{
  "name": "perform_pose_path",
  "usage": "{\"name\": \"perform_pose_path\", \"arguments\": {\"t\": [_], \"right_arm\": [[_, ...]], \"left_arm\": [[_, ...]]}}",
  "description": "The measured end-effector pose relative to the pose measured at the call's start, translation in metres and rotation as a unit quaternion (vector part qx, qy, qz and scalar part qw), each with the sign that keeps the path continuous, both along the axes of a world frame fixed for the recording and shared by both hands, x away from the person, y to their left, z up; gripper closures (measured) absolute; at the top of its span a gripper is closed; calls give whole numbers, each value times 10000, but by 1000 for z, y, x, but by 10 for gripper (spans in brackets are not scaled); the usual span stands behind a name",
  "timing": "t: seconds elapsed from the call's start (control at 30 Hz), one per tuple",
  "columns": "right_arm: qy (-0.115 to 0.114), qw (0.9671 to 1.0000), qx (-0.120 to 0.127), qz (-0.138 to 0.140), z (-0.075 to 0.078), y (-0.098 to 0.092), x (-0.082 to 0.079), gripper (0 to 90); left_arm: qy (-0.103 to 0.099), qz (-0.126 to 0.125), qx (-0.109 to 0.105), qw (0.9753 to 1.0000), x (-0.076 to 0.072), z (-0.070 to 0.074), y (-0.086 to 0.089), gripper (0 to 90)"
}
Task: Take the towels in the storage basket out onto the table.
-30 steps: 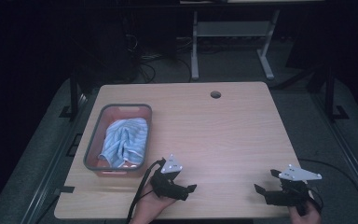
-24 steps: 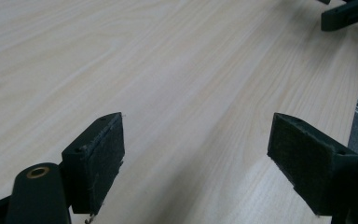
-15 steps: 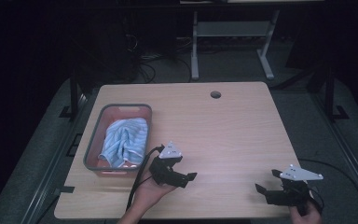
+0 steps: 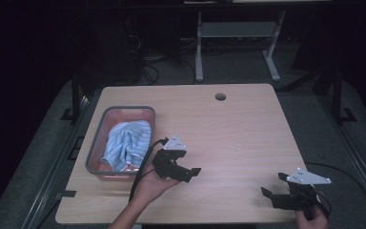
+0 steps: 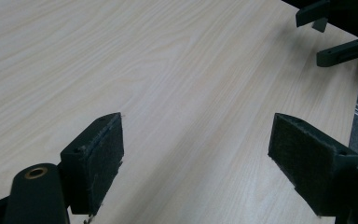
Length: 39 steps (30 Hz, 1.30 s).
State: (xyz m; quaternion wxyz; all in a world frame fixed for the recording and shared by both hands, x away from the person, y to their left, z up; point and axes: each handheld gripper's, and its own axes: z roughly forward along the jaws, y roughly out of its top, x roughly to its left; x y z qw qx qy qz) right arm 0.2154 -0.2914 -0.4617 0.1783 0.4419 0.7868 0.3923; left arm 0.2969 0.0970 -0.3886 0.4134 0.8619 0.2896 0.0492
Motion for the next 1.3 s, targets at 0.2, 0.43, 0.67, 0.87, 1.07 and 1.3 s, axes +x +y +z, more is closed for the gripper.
{"name": "perform_pose_path", "arguments": {"t": [0.2,0.43,0.67,0.87,1.07,1.3], "right_arm": [[33,10000,12,-8,-1,0,0,137],[25,10000,12,6,0,-1,0,138],[16,10000,24,-6,0,-1,1,138],[30,10000,14,27,0,0,1,137],[-24,10000,40,74,0,0,1,138],[-12,10000,64,25,0,-1,0,138]], "left_arm": [[12,-62,77,10000,7,12,-1,181],[-14,-55,125,9999,16,23,2,177],[-20,-54,215,9998,20,32,7,173],[-26,5,250,9997,23,37,16,171],[-51,144,237,9996,27,42,32,171],[-80,401,414,9983,34,50,51,172]]}}
